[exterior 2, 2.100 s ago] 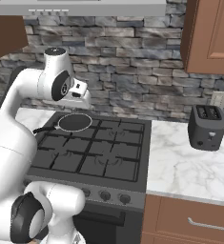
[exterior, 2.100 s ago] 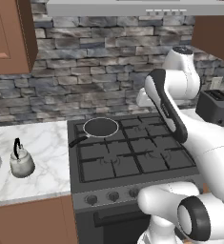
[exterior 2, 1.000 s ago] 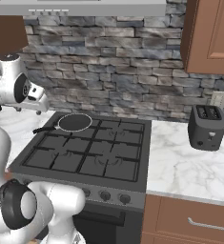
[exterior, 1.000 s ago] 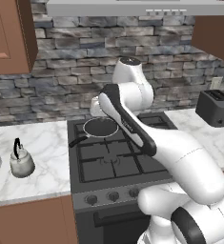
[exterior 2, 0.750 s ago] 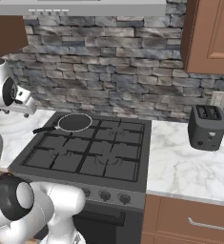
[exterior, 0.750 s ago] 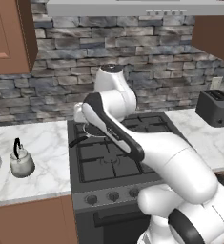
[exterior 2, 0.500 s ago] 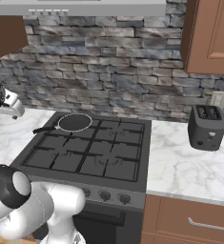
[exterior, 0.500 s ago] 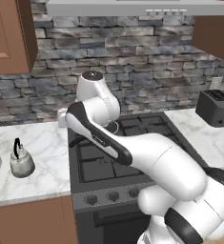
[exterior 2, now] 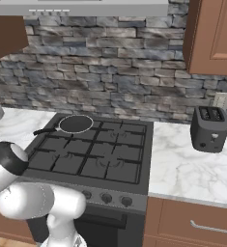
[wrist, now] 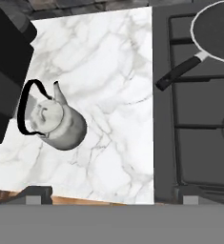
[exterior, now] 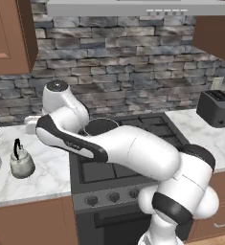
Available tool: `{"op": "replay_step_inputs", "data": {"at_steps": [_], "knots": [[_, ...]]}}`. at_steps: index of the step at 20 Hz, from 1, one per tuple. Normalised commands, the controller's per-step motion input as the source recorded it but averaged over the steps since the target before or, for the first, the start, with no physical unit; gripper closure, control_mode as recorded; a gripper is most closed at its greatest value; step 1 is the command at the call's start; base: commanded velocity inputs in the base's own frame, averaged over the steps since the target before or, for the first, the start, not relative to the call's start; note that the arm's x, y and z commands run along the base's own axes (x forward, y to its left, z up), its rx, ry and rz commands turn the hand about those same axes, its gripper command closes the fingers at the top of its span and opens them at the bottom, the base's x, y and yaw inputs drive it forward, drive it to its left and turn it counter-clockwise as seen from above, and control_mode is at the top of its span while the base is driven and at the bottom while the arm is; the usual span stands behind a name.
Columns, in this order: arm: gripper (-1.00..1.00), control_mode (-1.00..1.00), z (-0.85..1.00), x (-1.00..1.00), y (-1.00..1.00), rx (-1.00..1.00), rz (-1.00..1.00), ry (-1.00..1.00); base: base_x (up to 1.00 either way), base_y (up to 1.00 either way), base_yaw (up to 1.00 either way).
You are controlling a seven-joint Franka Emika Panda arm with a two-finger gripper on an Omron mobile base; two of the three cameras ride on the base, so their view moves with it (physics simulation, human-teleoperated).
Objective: Pick the kettle from the counter and place it on a stove burner. Then turn the burner on.
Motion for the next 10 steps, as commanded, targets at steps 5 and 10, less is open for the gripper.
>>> {"op": "replay_step_inputs", "data": {"at_steps": [5, 10], "knots": [[-1.00, -1.00, -0.15, 0.15, 1.00, 0.01, 0.00, 0.00, 0.00, 0.00, 0.00], [-1.00, -1.00, -0.16, 0.16, 0.75, 0.03, 0.00, 0.00, 0.00, 0.00, 0.00]]}}
